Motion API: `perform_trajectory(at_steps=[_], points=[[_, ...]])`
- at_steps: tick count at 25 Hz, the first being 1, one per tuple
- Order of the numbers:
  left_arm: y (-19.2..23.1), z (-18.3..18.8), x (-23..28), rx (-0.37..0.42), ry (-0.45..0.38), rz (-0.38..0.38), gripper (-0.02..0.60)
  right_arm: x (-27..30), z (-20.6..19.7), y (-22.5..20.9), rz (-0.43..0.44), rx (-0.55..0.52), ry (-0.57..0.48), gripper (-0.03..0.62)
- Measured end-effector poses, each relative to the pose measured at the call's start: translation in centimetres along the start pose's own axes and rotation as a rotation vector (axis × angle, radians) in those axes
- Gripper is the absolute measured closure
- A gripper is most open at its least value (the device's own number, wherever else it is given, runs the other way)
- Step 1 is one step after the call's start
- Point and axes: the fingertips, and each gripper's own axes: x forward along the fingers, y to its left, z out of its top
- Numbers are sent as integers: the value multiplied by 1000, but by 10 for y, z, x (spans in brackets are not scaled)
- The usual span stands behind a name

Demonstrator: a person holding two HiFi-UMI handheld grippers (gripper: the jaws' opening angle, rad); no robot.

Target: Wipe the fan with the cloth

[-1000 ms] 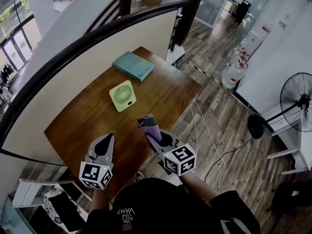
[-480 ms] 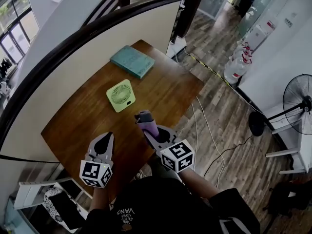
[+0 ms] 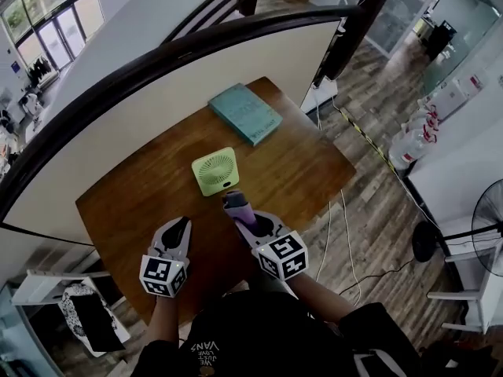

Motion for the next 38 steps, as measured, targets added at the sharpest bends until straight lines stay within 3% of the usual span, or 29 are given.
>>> perform_trajectory(at_steps=[10, 11, 13, 17, 24, 33, 38], points=[[34, -54, 38, -93, 89, 42, 566, 59, -7, -17, 102, -39, 78, 494], [35, -56, 42, -103, 87, 41, 557, 63, -6, -18, 116, -44, 82, 494], [39, -62, 51, -119, 87, 38, 479, 72, -2, -17, 143, -55, 86, 494], [48, -71, 68, -138, 102, 39, 442, 87, 11, -14, 195, -78, 74, 494], [55, -75, 104, -96, 141, 3, 419, 109, 31, -2, 271, -133, 58, 494], [57, -72, 136, -60, 165, -23, 417, 130, 27, -5, 288, -141, 95, 494], [58, -70, 141, -32, 161, -21, 471, 132, 25, -13, 280, -134, 106, 494]])
